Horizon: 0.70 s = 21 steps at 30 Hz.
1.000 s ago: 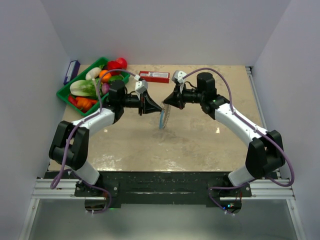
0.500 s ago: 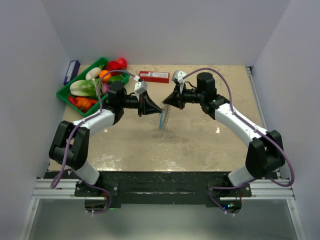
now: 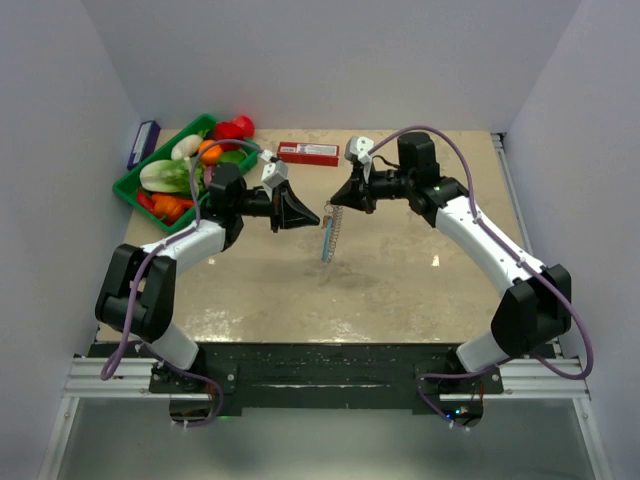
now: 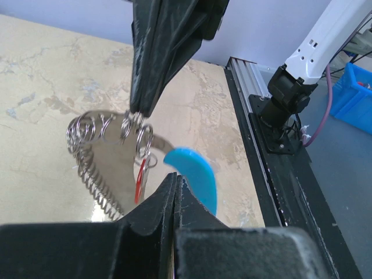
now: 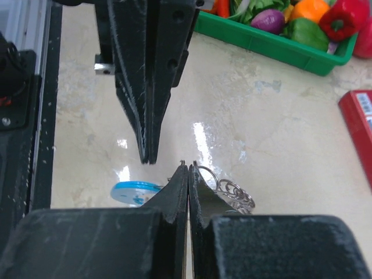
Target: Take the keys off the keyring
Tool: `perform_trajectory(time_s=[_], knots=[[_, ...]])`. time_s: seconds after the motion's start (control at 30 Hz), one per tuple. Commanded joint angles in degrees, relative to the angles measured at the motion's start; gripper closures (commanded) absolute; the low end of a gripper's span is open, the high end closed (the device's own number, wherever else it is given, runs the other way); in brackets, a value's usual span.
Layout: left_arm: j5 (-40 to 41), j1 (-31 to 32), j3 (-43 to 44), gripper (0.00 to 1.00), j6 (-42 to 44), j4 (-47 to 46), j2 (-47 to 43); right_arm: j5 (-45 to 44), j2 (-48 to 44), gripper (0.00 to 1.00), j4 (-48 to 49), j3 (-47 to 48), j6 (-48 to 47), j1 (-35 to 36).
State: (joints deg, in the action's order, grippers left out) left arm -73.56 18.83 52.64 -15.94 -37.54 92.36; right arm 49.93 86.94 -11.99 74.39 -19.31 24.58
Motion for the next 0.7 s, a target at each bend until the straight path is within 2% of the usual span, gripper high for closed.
perform_trajectory(time_s=[0.0,0.1,0.13,0.2,0.3,0.33,0.37,0.4,0.43,0.67], knots=[[-2.4,-1.6,0.8,1.00,1.3,0.2,-4.4,8.2,-0.9,1.00,-10.4,7.1,-13.4,-1.9],[-1.9,-2.0,0.8,1.00,2.1,1.2,-5.4,12.0,0.2,1.00,-17.4,10.6,-21.2,-2.3],[-1.7,-2.0,0.9,1.00,2.1,1.2,-5.4,12.9,1.6,1.00,-22.5,11.6,-23.3,-2.5],[-1.0,-2.0,0.9,1.00,1.4,0.8,-5.3,15.0,3.4,1.00,-28.8,15.4,-31.9,-2.5],[1.1,-2.0,0.8,1.00,0.0,-0.5,-4.5,18.2,7.4,1.00,-43.8,21.9,-45.3,-2.5],[1.7,-2.0,0.8,1.00,-0.1,-0.7,-4.3,19.4,10.2,1.00,-54.5,23.8,-50.8,-2.6],[1.9,-1.9,0.9,1.00,-0.1,-0.8,-4.1,19.7,11.5,1.00,-59.9,25.5,-61.2,-2.6],[2.4,-1.8,1.0,1.00,-0.1,-1.0,-3.8,19.7,12.8,1.00,-65.0,29.3,-66.4,-2.6],[2.5,-1.5,1.1,1.00,-0.1,-1.1,-3.6,19.6,14.0,1.00,-68.3,30.2,-67.8,-2.5],[3.9,-1.4,1.8,1.00,1.4,-0.3,-2.4,18.2,12.3,1.00,-68.3,28.5,-71.0,-2.4]])
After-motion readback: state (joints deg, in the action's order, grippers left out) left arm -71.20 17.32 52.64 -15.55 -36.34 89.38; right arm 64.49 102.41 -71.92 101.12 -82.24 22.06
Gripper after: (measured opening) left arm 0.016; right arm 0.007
